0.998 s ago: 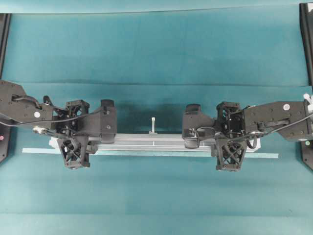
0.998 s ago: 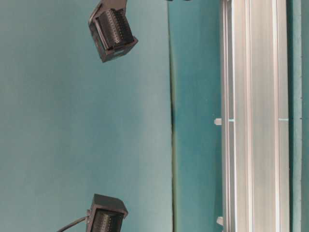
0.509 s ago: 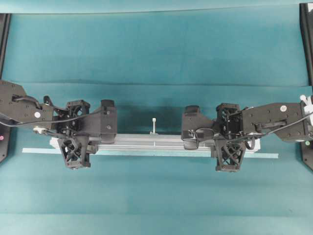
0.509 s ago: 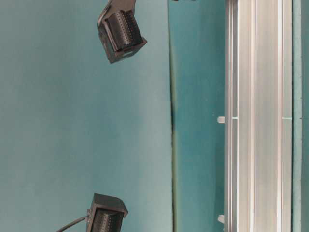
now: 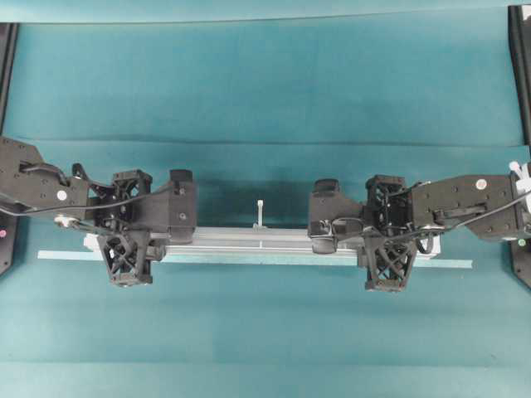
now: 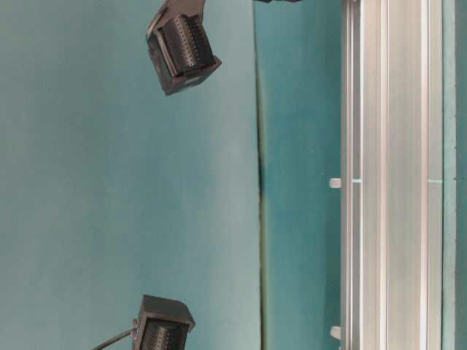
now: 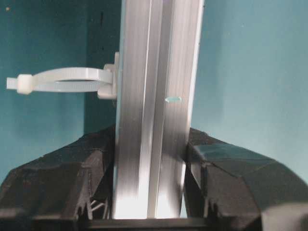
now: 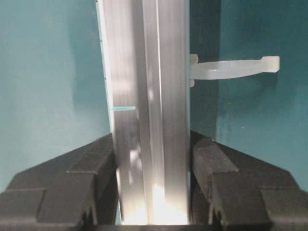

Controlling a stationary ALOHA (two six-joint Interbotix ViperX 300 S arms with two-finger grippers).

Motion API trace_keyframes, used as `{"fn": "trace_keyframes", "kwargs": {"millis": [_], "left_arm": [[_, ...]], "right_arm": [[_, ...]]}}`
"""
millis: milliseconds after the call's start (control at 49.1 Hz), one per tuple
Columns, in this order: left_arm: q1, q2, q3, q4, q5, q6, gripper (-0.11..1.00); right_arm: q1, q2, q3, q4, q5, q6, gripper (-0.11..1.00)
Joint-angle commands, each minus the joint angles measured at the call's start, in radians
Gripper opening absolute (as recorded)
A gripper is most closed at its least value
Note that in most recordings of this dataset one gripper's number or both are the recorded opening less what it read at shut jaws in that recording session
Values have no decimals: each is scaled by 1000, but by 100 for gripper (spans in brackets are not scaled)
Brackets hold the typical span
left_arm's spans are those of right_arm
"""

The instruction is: Lift the large metal rail with both hands.

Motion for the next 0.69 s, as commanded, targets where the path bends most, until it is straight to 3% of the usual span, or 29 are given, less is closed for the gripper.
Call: {"fn": "trace_keyframes", "kwargs": {"millis": [0, 672], "left_arm": [[3, -9, -17, 0, -38, -2, 36], [2, -8, -6, 2, -44, -9, 36]], "right_arm": [[5, 6, -6, 2, -14, -2, 38], [2, 8, 14, 3, -38, 9, 38]]}}
